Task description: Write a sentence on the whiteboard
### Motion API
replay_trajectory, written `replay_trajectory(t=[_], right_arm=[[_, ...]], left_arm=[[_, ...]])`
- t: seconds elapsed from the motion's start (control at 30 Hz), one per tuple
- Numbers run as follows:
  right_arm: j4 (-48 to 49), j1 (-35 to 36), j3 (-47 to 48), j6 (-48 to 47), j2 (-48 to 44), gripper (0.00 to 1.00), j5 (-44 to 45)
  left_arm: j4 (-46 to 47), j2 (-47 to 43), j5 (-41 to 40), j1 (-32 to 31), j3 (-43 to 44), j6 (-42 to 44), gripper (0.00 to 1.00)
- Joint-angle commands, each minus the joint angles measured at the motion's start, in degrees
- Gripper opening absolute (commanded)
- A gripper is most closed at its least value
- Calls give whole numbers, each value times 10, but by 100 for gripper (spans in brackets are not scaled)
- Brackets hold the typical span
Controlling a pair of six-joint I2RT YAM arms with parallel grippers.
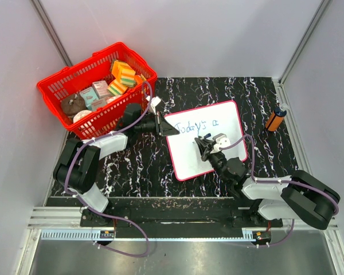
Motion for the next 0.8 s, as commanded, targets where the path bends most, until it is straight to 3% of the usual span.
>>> replay_trajectory(t=[0.0, 0.77], right_arm=[[46, 7, 19, 1, 9, 0, 14], [-24, 7, -12, 48, -32, 0, -38]], left_arm=[[-73, -7, -28, 3, 1, 72, 0], [-82, -5, -31, 3, 6, 78, 0]])
